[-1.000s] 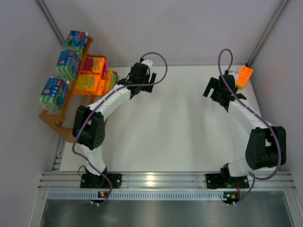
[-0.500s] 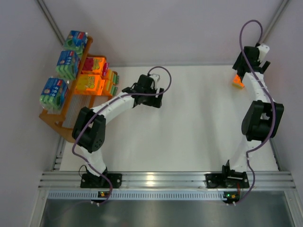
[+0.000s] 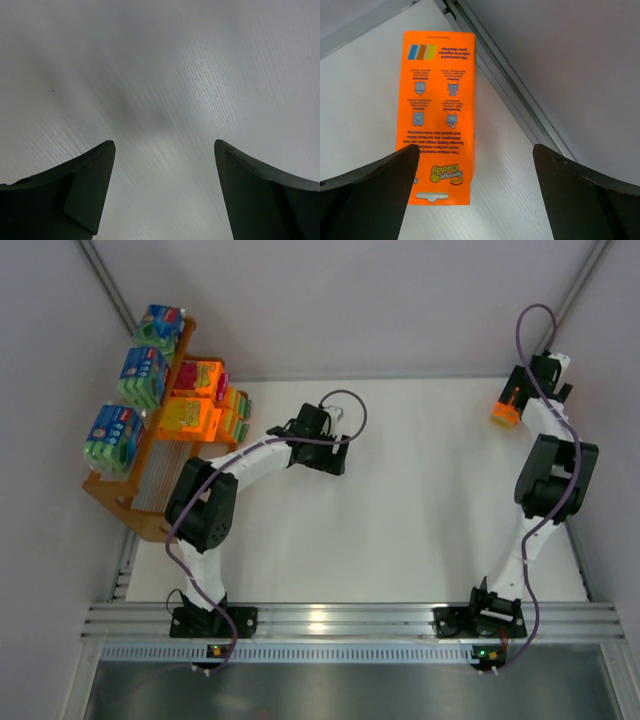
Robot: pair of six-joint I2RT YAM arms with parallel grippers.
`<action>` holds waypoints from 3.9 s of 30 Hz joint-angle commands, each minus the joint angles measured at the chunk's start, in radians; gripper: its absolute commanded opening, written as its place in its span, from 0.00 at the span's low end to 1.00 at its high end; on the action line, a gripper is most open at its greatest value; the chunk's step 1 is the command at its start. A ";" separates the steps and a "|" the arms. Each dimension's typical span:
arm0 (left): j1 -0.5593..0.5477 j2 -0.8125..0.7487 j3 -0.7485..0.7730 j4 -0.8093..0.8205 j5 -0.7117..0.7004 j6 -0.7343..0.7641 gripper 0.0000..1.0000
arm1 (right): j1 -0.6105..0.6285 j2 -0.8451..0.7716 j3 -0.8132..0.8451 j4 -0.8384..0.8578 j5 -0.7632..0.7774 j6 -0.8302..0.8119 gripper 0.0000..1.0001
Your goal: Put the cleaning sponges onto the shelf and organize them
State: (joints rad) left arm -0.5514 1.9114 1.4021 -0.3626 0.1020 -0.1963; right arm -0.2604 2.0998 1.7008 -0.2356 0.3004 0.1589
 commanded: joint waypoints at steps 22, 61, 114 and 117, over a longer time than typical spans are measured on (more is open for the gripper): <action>0.007 0.064 0.054 0.027 0.056 0.029 0.84 | 0.021 0.209 0.239 0.108 -0.075 -0.036 0.99; 0.047 0.003 0.008 0.027 0.096 -0.023 0.83 | 0.059 0.011 0.154 -0.120 -0.424 0.112 0.71; -0.447 -0.733 -0.466 0.317 -0.676 -0.051 0.78 | 0.971 -0.515 -1.075 1.184 -0.096 1.478 0.73; -0.447 -0.772 -0.506 0.318 -0.738 -0.060 0.79 | 0.971 -0.506 -1.089 1.106 -0.155 1.457 0.78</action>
State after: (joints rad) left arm -0.9977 1.1774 0.9264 -0.1131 -0.5270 -0.2749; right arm 0.6914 1.6146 0.6037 1.0149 0.1986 1.6402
